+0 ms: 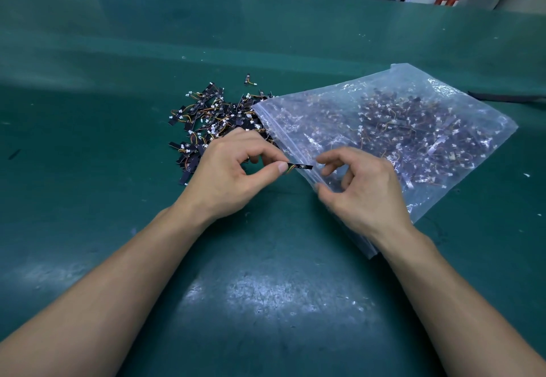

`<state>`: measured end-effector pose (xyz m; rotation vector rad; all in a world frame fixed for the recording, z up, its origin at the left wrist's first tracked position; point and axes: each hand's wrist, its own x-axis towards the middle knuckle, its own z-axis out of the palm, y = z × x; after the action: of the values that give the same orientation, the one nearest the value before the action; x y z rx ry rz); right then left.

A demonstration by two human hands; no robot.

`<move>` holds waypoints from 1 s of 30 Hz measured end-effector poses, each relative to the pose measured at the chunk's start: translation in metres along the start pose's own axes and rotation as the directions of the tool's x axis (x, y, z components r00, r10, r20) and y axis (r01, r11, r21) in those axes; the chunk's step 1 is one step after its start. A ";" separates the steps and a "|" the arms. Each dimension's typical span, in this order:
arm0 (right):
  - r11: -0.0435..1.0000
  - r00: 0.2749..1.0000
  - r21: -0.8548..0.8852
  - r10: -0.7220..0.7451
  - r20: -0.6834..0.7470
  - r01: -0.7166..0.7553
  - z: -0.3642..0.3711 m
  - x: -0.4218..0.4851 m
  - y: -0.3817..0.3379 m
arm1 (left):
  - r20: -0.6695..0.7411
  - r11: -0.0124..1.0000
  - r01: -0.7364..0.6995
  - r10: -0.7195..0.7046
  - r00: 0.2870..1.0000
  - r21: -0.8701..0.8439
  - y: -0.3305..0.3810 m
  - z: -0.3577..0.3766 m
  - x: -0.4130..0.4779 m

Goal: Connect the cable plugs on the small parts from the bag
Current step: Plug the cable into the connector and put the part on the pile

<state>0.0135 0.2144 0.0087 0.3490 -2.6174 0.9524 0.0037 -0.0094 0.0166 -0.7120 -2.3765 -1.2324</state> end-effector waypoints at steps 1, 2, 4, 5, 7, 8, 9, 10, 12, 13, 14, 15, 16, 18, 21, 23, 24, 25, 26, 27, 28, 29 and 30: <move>1.000 1.000 0.013 0.012 -0.009 -0.012 0.000 0.000 0.000 | 0.008 1.000 0.017 -0.017 1.000 -0.002 0.000 0.001 0.000; 0.999 0.999 0.044 0.031 -0.021 -0.031 -0.001 0.001 0.000 | 0.015 0.999 0.038 -0.037 0.999 -0.006 -0.001 0.002 0.000; 0.991 0.996 0.121 0.071 -0.058 -0.063 -0.004 0.002 -0.001 | 0.035 0.997 0.078 -0.078 0.996 -0.019 -0.002 0.003 -0.001; 0.987 0.994 0.146 0.079 -0.080 -0.067 -0.005 0.003 -0.002 | 0.043 0.995 0.098 -0.097 0.994 -0.024 -0.003 0.004 -0.001; 0.980 0.989 0.189 0.087 -0.124 -0.063 -0.009 0.003 -0.004 | 0.047 0.990 0.136 -0.134 0.990 -0.035 -0.002 0.007 0.000; 0.975 0.985 0.215 0.091 -0.147 -0.058 -0.010 0.003 -0.005 | 0.048 0.988 0.150 -0.148 0.988 -0.035 0.000 0.010 0.003; 0.970 0.981 0.237 0.092 -0.171 -0.050 -0.011 0.003 -0.006 | 0.048 0.987 0.159 -0.158 0.986 -0.027 0.003 0.013 0.006; 0.967 0.977 0.250 0.087 -0.193 -0.037 -0.012 0.003 -0.007 | 0.051 0.987 0.163 -0.162 0.985 -0.005 0.006 0.017 0.012; 0.964 0.971 0.265 0.066 -0.228 -0.004 -0.013 0.003 -0.009 | 0.074 0.985 0.160 -0.165 0.984 0.058 0.014 0.027 0.025; 0.962 0.968 0.271 0.057 -0.245 0.012 -0.013 0.003 -0.009 | 0.092 0.982 0.165 -0.173 0.981 0.089 0.019 0.033 0.032; 0.961 0.963 0.277 0.051 -0.263 0.024 -0.014 0.003 -0.009 | 0.114 0.977 0.174 -0.188 0.976 0.124 0.024 0.039 0.041; 0.958 0.958 0.286 0.049 -0.283 0.035 -0.015 0.004 -0.009 | 0.129 0.969 0.179 -0.202 0.971 0.170 0.027 0.047 0.049; 0.953 0.951 0.300 0.050 -0.304 0.046 -0.015 0.004 -0.009 | 0.139 0.957 0.183 -0.217 0.966 0.227 0.030 0.056 0.056; 0.943 0.939 0.328 0.058 -0.339 0.060 -0.016 0.005 -0.010 | 0.133 0.916 0.223 -0.280 0.951 0.333 0.039 0.074 0.067; 0.943 0.928 0.326 0.063 -0.368 0.065 -0.016 0.005 -0.010 | 0.038 0.916 0.246 -0.271 0.962 0.317 0.049 0.091 0.078; 0.943 0.924 0.327 0.068 -0.376 0.063 -0.017 0.005 -0.009 | -0.004 0.917 0.261 -0.272 0.962 0.302 0.054 0.096 0.081; 0.942 0.924 0.330 0.071 -0.375 0.061 -0.017 0.005 -0.009 | -0.019 0.912 0.293 -0.301 0.953 0.286 0.054 0.098 0.082; 0.943 0.927 0.327 0.068 -0.369 0.061 -0.017 0.005 -0.009 | -0.049 0.909 0.326 -0.325 0.945 0.260 0.054 0.099 0.082; 0.947 0.931 0.314 0.057 -0.359 0.064 -0.017 0.004 -0.010 | -0.067 0.906 0.347 -0.341 0.938 0.244 0.053 0.098 0.081; 0.953 0.937 0.296 0.042 -0.347 0.067 -0.017 0.004 -0.012 | -0.059 0.906 0.349 -0.345 0.937 0.238 0.051 0.096 0.080; 0.959 0.941 0.273 0.025 -0.338 0.073 -0.016 0.004 -0.012 | -0.021 0.903 0.331 -0.339 0.941 0.274 0.048 0.093 0.078; 0.964 0.944 0.255 0.011 -0.330 0.078 -0.016 0.003 -0.012 | 0.024 0.885 0.302 -0.331 0.943 0.355 0.043 0.088 0.075; 0.967 0.946 0.238 -0.009 -0.324 0.091 -0.016 0.003 -0.012 | 0.064 0.861 0.261 -0.320 0.945 0.437 0.039 0.082 0.070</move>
<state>0.0183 0.2152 0.0285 0.2913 -2.1905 1.2147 -0.0370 0.0965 0.0341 -0.3094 -2.8116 -0.7328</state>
